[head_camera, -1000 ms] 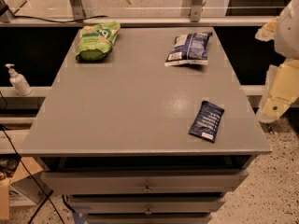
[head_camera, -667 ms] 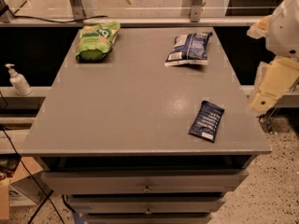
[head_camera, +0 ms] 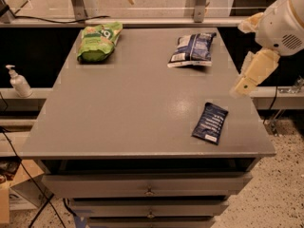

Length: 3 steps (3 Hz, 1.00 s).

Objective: Move blue chip bag near green rice chip bag

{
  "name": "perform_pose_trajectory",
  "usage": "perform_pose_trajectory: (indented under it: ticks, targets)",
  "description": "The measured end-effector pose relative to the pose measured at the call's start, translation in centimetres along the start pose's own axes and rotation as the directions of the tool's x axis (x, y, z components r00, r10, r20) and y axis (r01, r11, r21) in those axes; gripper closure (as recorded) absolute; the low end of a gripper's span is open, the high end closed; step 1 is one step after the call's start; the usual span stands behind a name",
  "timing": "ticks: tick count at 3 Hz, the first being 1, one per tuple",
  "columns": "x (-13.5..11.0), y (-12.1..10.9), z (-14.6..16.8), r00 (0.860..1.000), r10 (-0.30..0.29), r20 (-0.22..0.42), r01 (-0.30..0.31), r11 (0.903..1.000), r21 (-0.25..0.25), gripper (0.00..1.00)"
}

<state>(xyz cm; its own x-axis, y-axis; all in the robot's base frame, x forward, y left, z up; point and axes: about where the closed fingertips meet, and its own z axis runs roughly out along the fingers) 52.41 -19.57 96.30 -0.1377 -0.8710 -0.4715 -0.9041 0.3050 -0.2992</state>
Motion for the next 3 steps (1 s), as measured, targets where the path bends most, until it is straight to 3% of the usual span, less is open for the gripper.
perform_pose_trajectory:
  ticks: [2, 3]
  targets:
    - [-1.5, -0.7, 0.8, 0.999, -0.026, 0.032, 0.025, 0.9995, 0.021, 0.0]
    - [-3.3, -2.8, 2.8, 0.997, -0.03, 0.07, 0.028, 0.9989, 0.038, 0.0]
